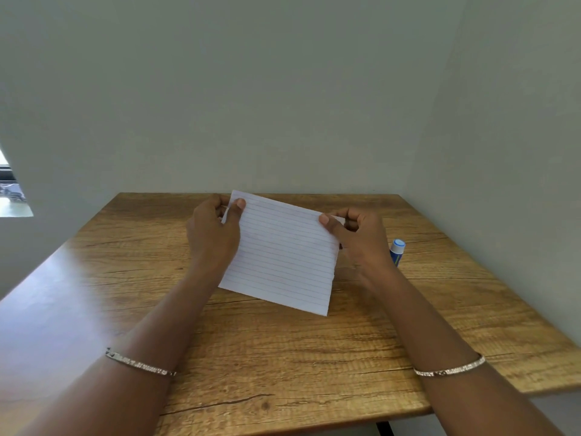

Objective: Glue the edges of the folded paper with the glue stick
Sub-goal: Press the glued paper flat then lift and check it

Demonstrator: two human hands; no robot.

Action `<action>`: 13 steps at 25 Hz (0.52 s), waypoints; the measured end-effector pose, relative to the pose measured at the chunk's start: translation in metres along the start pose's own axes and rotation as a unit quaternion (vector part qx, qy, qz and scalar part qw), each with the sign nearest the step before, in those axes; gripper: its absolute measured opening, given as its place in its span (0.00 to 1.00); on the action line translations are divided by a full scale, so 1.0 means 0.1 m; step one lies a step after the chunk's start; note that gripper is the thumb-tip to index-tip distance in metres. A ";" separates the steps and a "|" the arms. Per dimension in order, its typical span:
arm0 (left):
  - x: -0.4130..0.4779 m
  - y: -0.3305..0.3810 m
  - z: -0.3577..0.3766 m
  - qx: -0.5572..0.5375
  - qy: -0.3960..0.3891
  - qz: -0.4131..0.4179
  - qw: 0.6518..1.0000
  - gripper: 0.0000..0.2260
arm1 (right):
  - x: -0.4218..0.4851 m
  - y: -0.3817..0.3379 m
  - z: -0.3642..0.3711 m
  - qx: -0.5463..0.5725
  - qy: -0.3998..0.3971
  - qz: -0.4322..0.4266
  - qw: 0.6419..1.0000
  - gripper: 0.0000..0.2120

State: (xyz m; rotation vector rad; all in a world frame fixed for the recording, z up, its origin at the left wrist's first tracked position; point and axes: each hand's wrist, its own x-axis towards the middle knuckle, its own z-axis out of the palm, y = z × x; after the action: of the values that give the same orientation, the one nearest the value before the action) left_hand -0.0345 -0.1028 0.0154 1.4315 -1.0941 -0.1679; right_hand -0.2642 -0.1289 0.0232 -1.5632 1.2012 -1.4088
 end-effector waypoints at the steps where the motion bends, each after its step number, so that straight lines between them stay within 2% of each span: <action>1: 0.01 0.00 0.00 -0.003 0.008 -0.004 1.000 0.14 | 0.01 0.01 0.00 0.016 -0.005 0.007 1.000 0.08; 5: -0.03 0.03 0.00 0.014 0.016 0.018 1.000 0.12 | 0.00 0.04 0.03 0.007 0.033 -0.007 0.999 0.03; 7: -0.07 0.06 0.01 0.019 0.023 0.032 0.999 0.12 | 0.00 0.02 0.02 0.047 0.038 0.006 0.998 0.06; 10: -0.09 0.07 0.00 0.008 0.044 0.024 0.999 0.12 | -0.03 -0.03 0.01 0.128 -0.018 0.055 0.990 0.15; 13: -0.10 0.08 0.00 -0.008 0.052 0.014 0.999 0.11 | -0.05 -0.03 0.03 0.145 -0.047 0.064 0.986 0.12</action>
State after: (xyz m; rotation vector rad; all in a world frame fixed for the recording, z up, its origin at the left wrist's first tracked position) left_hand -0.0441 -0.0947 0.0172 1.3951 -1.0253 -0.0805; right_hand -0.2603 -0.1232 0.0235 -1.3124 0.9728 -1.3440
